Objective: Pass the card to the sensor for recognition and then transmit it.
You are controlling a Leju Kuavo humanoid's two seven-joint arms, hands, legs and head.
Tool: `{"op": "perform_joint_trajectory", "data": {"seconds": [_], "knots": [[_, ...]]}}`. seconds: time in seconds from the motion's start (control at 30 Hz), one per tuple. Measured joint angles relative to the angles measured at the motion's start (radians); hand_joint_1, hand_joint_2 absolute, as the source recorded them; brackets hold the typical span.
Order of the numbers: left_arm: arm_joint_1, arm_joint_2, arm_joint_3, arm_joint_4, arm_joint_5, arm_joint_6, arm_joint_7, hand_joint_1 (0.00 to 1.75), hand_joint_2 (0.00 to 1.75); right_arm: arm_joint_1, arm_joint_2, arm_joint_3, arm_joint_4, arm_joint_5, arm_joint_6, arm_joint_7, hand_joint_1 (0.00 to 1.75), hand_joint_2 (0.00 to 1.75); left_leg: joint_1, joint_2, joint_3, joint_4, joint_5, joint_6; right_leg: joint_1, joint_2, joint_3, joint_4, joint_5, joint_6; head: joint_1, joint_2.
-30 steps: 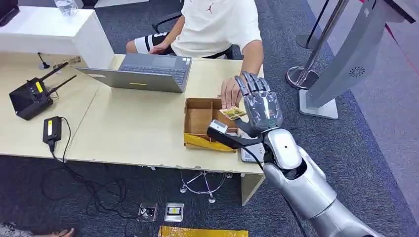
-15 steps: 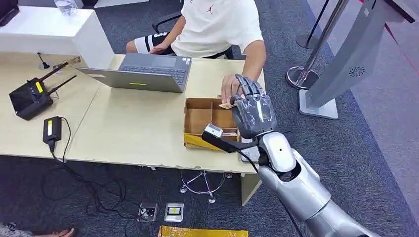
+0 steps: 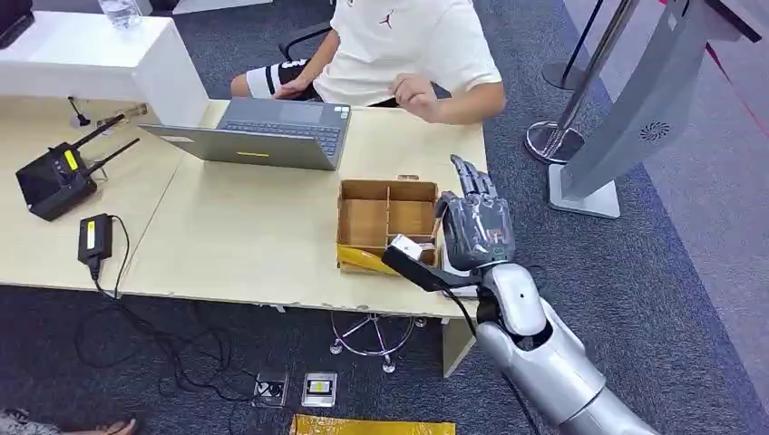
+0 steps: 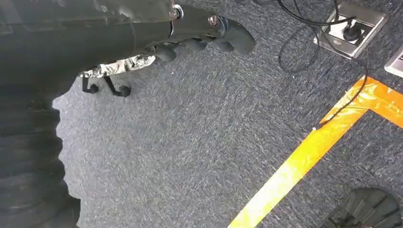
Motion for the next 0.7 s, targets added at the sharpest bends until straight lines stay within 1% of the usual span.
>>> {"op": "perform_joint_trajectory", "data": {"seconds": [0.03,0.13,0.2,0.27,0.4,0.43,0.47,0.7], "knots": [[0.000,0.000,0.000,0.000,0.000,0.000,0.002,0.00,1.75,0.010,0.000,-0.009,0.006,-0.023,-0.033,0.000,1.75,1.75,0.000,0.000,0.000,0.000,0.000,0.000,0.000,0.000,0.000,0.000,0.000,0.000,0.000,0.000],[0.000,0.000,0.000,0.000,-0.002,0.002,0.009,0.00,1.75,0.037,0.002,-0.038,0.040,-0.085,-0.136,-0.005,1.73,1.75,0.000,0.000,0.000,0.000,0.000,0.000,0.000,0.000,0.000,0.000,0.000,0.000,0.000,0.000],[0.001,0.000,0.000,0.000,-0.003,0.006,0.010,0.00,1.75,0.053,0.003,-0.056,0.075,-0.127,-0.188,-0.016,1.73,1.75,0.000,0.000,0.000,0.000,0.000,0.000,0.000,0.000,0.000,0.000,0.000,0.000,0.000,0.000],[0.003,0.000,0.000,0.000,-0.003,0.010,0.014,0.00,1.75,0.067,0.012,-0.071,0.117,-0.156,-0.219,-0.031,1.71,1.75,0.000,0.000,0.000,0.000,-0.001,-0.001,0.000,0.001,0.000,0.000,0.000,0.000,0.000,0.000],[0.007,-0.001,0.000,0.000,0.000,0.012,0.019,0.00,1.75,0.088,0.028,-0.085,0.185,-0.183,-0.236,-0.047,1.69,1.75,0.000,0.000,0.000,0.000,-0.001,-0.001,0.000,0.001,-0.001,0.000,0.000,0.000,0.000,0.000],[0.008,-0.001,0.000,0.000,0.001,0.013,0.019,0.00,1.75,0.088,0.033,-0.087,0.200,-0.188,-0.239,-0.052,1.75,1.75,0.000,0.001,0.000,0.000,-0.001,-0.001,0.000,0.002,-0.001,0.000,0.000,0.000,0.000,0.000],[0.008,-0.002,0.000,0.000,0.001,0.014,0.020,0.00,1.75,0.088,0.038,-0.091,0.218,-0.196,-0.241,-0.058,1.75,1.75,0.000,0.001,0.000,0.000,-0.001,-0.001,0.000,0.002,-0.001,0.000,0.000,0.000,0.000,0.000],[0.010,-0.003,0.000,0.000,0.001,0.015,0.021,0.00,1.75,0.087,0.064,-0.113,0.318,-0.223,-0.239,-0.074,1.75,1.75,0.000,0.001,0.000,0.000,-0.001,-0.001,0.000,0.003,-0.001,0.000,0.000,0.000,0.000,0.000]]}}
